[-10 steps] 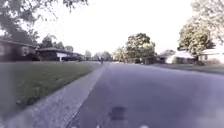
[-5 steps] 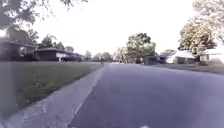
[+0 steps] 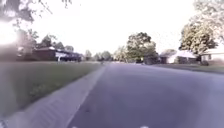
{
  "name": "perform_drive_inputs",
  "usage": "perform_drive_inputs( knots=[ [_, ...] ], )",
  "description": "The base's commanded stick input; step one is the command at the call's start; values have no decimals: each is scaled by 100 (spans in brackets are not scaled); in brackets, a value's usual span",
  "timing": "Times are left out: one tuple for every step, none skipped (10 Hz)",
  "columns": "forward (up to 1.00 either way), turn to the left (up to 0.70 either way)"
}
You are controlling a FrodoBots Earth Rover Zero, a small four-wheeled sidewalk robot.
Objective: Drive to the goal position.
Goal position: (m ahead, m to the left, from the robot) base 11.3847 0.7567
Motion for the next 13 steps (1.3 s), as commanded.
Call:
perform_drive_inputs(
  knots=[
    [100,0],
    [100,0],
    [100,0],
    [100,0],
    [100,0],
    [100,0],
    [100,0],
    [100,0],
    [100,0],
    [100,0],
    [100,0],
    [100,0],
    [100,0]
  ],
)
